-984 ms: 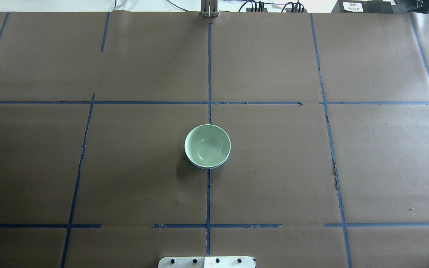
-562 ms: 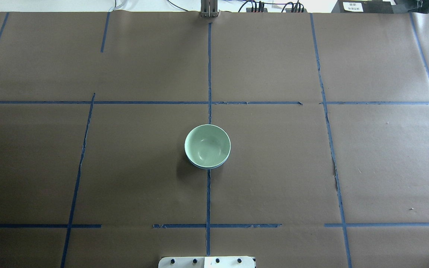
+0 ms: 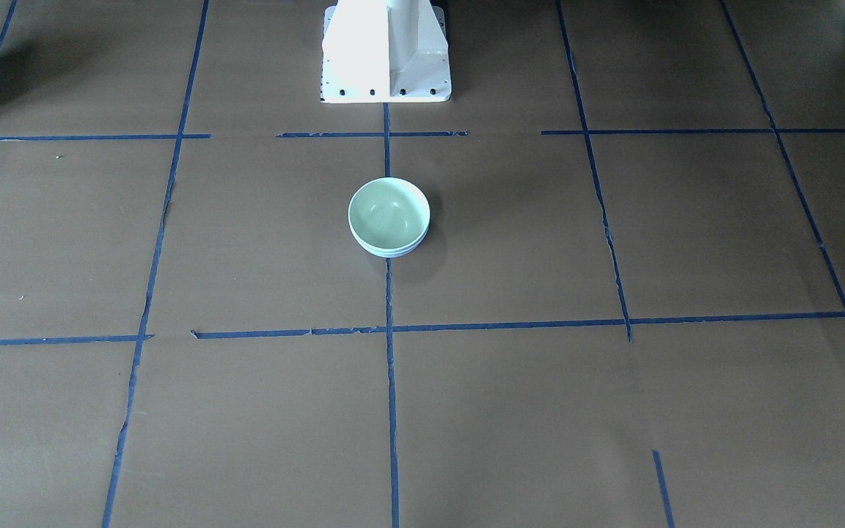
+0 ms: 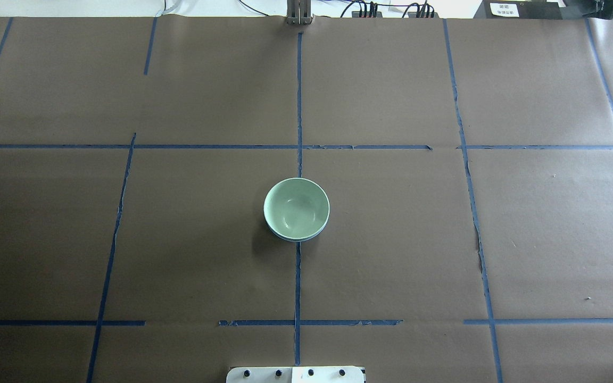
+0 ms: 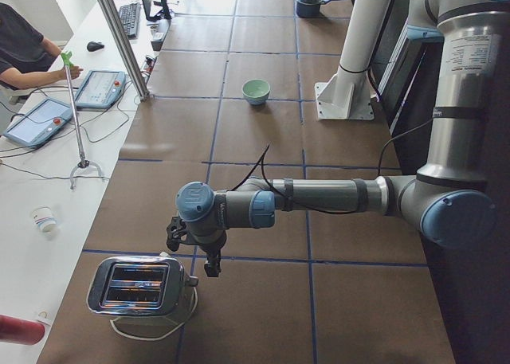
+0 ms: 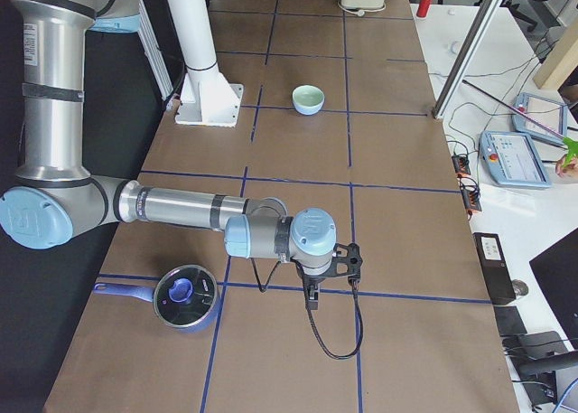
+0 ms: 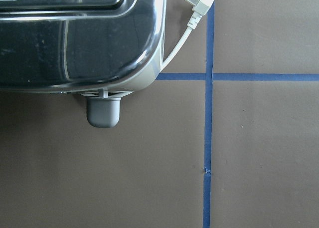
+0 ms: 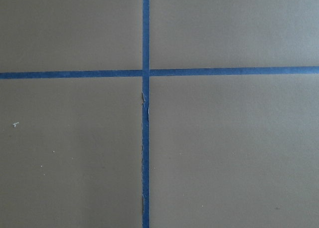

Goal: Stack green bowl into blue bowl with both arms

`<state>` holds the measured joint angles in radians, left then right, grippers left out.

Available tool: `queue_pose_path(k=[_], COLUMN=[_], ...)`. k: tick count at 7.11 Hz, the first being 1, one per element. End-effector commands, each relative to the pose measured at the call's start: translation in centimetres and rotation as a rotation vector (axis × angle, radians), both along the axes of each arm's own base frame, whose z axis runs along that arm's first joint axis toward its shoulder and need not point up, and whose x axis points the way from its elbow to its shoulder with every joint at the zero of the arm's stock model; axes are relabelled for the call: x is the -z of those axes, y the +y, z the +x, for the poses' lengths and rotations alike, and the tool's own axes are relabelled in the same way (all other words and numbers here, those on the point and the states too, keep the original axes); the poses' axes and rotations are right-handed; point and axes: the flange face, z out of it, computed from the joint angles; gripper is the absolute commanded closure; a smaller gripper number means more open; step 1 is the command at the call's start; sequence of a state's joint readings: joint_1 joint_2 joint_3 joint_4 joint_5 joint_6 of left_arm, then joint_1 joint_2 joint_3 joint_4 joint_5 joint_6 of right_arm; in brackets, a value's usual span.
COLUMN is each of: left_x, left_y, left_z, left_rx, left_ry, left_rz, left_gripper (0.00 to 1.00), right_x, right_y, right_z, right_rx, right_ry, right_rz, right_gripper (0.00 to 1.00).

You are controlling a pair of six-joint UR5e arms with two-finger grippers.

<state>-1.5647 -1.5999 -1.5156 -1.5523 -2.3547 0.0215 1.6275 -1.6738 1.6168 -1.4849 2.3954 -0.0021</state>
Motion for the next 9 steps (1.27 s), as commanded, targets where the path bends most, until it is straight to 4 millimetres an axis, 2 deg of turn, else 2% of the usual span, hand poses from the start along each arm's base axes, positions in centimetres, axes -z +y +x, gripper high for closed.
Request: queue_pose_path(k=[1,9], left_x=[-0.06,0.11], left_y=[0.0,-0.09], left_z=[0.0,-0.08], left_rx=[0.0,0.002], left_ry=[0.0,0.0], left_rz=[0.0,0.005], left_gripper=[0.0,0.0], right_x=[0.09,1.05], right_y=[-0.03,-0.57], right_z=[0.0,-0.05], right_rx=[0.0,0.0], right_ry=[-0.001,-0.012], right_rz=[0.001,0.021], right_gripper=[0.0,0.0])
